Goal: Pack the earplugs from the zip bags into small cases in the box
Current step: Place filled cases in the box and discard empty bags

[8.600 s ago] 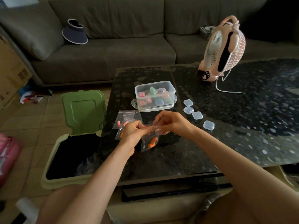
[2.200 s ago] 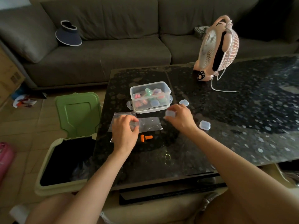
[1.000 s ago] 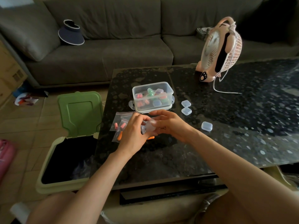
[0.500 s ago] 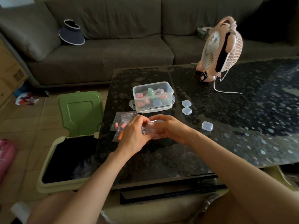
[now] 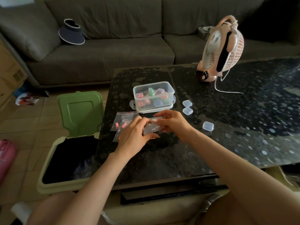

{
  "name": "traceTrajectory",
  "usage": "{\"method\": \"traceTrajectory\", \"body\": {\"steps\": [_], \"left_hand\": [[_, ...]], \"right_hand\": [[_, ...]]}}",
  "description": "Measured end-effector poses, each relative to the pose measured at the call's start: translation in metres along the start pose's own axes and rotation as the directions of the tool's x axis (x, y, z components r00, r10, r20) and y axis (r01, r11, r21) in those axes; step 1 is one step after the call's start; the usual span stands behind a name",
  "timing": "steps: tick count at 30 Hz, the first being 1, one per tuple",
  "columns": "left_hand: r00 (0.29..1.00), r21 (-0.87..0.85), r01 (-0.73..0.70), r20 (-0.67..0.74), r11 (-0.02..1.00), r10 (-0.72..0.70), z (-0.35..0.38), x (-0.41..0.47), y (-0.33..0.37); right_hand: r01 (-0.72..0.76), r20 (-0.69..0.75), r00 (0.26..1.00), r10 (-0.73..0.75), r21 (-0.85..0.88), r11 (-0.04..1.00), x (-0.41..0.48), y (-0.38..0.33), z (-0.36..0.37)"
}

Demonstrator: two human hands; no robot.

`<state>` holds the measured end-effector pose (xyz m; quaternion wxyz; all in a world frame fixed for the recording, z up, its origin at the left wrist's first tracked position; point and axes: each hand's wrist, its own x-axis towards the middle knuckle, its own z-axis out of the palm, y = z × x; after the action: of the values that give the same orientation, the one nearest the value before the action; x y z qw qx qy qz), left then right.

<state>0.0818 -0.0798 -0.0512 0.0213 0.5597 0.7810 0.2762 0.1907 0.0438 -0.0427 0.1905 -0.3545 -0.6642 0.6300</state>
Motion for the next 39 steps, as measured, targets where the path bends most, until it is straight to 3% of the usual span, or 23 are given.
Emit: {"method": "traceTrajectory", "body": {"steps": [4, 6, 8, 10, 12, 13, 18, 23, 27, 29, 32, 39], "left_hand": [[1.0, 0.032, 0.004, 0.0, 0.999, -0.004, 0.004, 0.0, -0.001], [0.998, -0.051, 0.063, -0.023, 0.997, -0.065, 0.008, 0.004, -0.008], [0.989, -0.197, 0.114, -0.071, 0.974, -0.13, 0.008, 0.008, -0.016], [0.977, -0.32, 0.145, -0.102, 0.936, -0.187, 0.004, 0.012, -0.021], [0.968, -0.399, 0.198, -0.064, 0.895, -0.243, 0.0, 0.015, -0.022], [0.963, -0.428, 0.231, -0.029, 0.874, -0.269, 0.0, 0.016, -0.024], [0.938, -0.527, 0.313, 0.041, 0.79, -0.344, 0.0, 0.013, -0.029], [0.928, -0.571, 0.356, 0.121, 0.74, -0.353, 0.001, 0.011, -0.036], [0.893, -0.588, 0.449, 0.268, 0.672, -0.362, 0.004, 0.009, -0.038], [0.877, -0.622, 0.48, 0.333, 0.619, -0.346, 0.003, 0.008, -0.034], [0.88, -0.67, 0.474, 0.358, 0.571, -0.311, 0.003, 0.007, -0.031], [0.896, -0.798, 0.442, 0.37, 0.409, -0.246, 0.0, 0.008, -0.022]], "right_hand": [[0.047, 0.0, 0.999, -0.048, 0.05, 0.998, -0.004, -0.002, 0.002], [0.049, -0.006, 0.999, -0.049, 0.198, 0.979, -0.004, -0.004, 0.004], [0.066, -0.038, 0.998, -0.06, 0.191, 0.979, -0.002, -0.003, 0.005], [0.1, -0.053, 0.993, -0.11, -0.159, 0.982, 0.002, 0.004, 0.007], [0.133, 0.022, 0.989, -0.148, -0.59, 0.796, 0.005, 0.016, 0.011], [0.145, 0.065, 0.988, -0.141, -0.7, 0.699, 0.007, 0.022, 0.013], [0.196, 0.165, 0.981, -0.106, -0.821, 0.537, 0.011, 0.032, 0.02], [0.19, 0.135, 0.981, -0.138, -0.802, 0.567, 0.013, 0.029, 0.02], [0.178, -0.041, 0.97, -0.241, -0.557, 0.811, 0.008, 0.01, 0.016], [0.231, -0.03, 0.963, -0.268, -0.423, 0.876, 0.002, 0.002, 0.015], [0.277, 0.043, 0.956, -0.29, -0.458, 0.845, -0.004, 0.0, 0.021], [0.309, 0.021, 0.93, -0.367, -0.584, 0.751, -0.002, 0.002, 0.024]]}}
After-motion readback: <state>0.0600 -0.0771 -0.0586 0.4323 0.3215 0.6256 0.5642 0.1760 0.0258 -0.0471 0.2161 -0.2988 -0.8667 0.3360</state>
